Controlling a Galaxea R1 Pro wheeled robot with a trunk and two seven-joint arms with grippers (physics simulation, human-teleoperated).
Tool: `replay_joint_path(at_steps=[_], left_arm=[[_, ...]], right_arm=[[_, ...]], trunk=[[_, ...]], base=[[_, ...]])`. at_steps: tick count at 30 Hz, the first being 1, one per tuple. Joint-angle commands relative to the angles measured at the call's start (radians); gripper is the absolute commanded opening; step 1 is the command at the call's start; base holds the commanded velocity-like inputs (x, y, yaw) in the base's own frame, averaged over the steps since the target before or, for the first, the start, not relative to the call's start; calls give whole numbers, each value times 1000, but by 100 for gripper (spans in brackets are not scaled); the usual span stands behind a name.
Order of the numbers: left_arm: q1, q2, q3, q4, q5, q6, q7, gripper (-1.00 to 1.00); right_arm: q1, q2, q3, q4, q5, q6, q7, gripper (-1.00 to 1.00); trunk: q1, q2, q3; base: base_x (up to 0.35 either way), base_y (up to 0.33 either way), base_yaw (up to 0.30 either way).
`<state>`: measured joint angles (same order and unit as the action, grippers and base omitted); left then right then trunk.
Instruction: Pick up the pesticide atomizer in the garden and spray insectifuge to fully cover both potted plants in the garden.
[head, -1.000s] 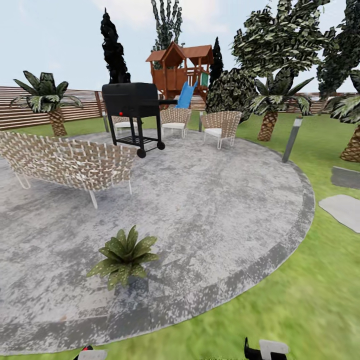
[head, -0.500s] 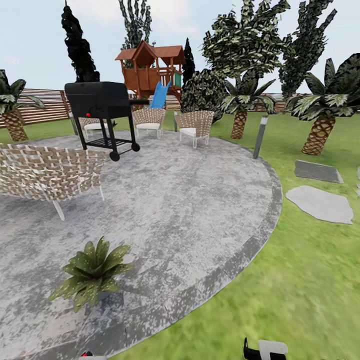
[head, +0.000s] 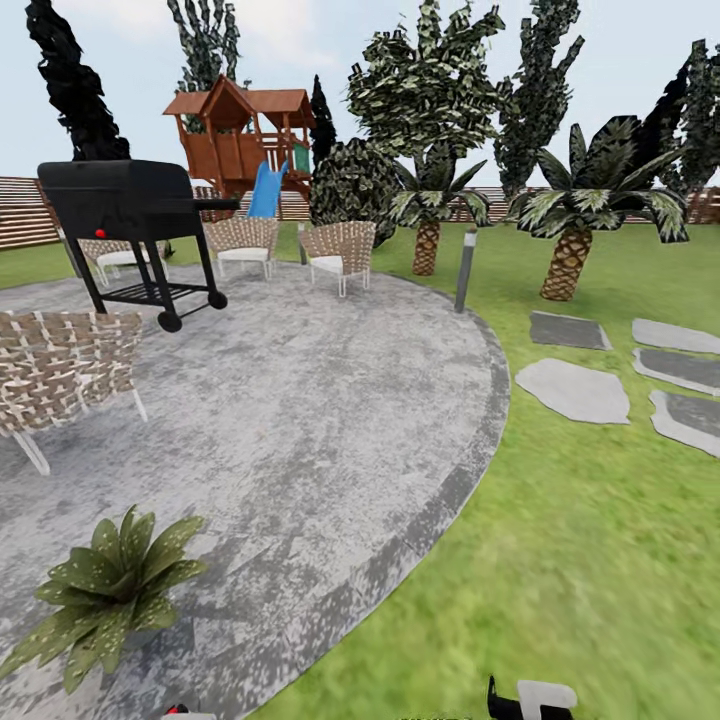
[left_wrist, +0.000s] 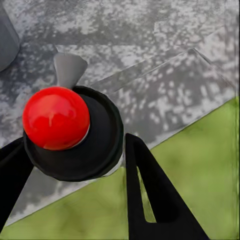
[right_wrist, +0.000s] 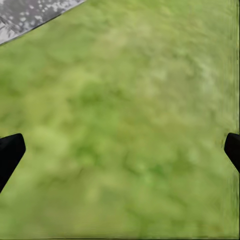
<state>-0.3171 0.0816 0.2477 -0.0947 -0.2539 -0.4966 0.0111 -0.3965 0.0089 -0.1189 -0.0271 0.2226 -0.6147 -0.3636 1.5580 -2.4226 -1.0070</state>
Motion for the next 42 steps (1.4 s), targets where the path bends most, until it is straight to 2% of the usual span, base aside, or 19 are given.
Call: replay_joint_path(at_steps=[1,10,14,16,25,42], left_arm=[[0,0,7,1,-12,-3,0,-100],[6,4,11,3,3,-10,-4,-100],[21,7,12,1,81,-37,-6,-100],[25,9,8,1,96,-59,-7,-100],[26,3,-1,0,91,-63,-8,-100],[26,1,-1,0,92,-63,-8,-100]], right_arm=[[-1,0,-8,1,11,-2,-5,100],[-1,-1,-8,1,12,-3,-3,100],[1,-1,-7,1,12,-3,-2,100],[1,-1,-8,1,12,-3,-2,100],[1,-1,-8,1,12,-3,-1,100],[1,-1,-7,1,12,-3,-1,100]], trunk=[[0,0,-1],[0,0,-1],[0,0,-1],[0,0,-1],[0,0,-1],[0,0,-1]], base=[[0,0,-300],[0,0,-300],[0,0,-300],[0,0,-300],[33,0,-300],[313,-33,-300]])
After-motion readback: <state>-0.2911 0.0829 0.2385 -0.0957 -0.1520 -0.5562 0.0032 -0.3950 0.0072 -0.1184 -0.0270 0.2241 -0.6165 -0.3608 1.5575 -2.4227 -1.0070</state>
